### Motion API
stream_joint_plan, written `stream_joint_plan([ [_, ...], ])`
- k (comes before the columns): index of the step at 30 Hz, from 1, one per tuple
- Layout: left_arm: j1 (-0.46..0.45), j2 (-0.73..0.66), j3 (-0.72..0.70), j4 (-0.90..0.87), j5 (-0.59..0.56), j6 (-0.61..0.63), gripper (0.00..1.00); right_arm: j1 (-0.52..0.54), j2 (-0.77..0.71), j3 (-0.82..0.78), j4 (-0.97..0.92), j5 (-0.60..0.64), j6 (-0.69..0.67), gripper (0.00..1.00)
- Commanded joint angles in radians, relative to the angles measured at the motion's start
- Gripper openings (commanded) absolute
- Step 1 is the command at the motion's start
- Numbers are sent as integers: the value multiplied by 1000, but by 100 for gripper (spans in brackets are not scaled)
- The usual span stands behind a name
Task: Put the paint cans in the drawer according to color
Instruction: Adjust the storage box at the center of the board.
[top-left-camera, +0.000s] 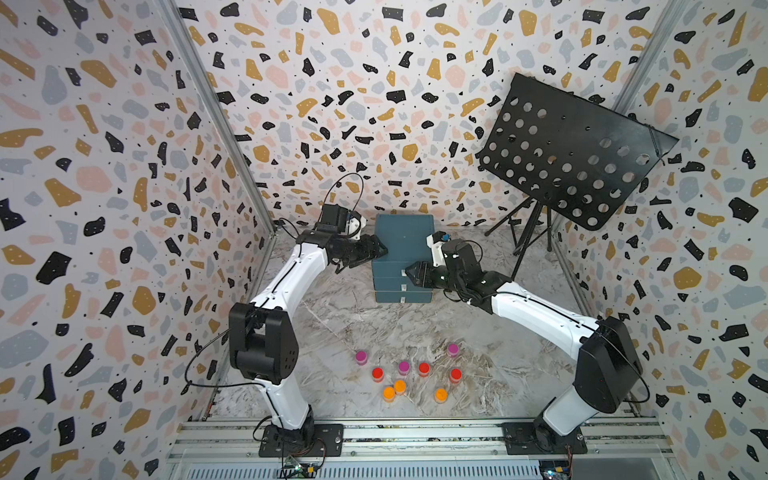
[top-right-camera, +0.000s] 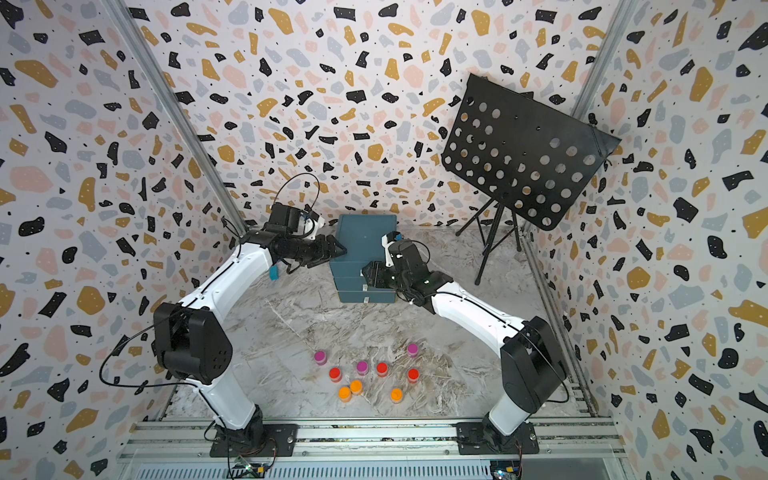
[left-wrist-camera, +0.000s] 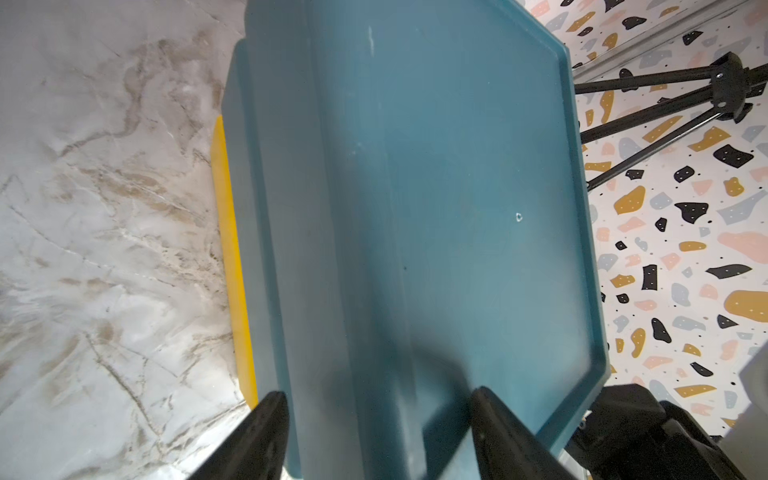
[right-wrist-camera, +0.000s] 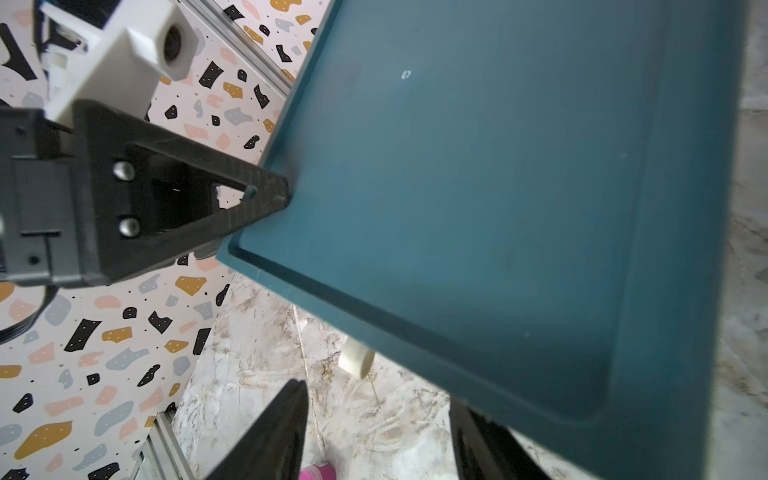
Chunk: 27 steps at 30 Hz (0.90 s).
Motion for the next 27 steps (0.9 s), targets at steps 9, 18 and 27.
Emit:
stream_joint_plan([
  [9,-29,9,-21,56,94,-14,66,-112,-24,-18,5,-60,-25,60],
  [18,-59,1,-28,49,104,1,67,-119,-23,-26,127,-180,-3,60],
  [27,-60,3,-25,41,101,1,71,-109,24,-54,235,-222,71,59],
])
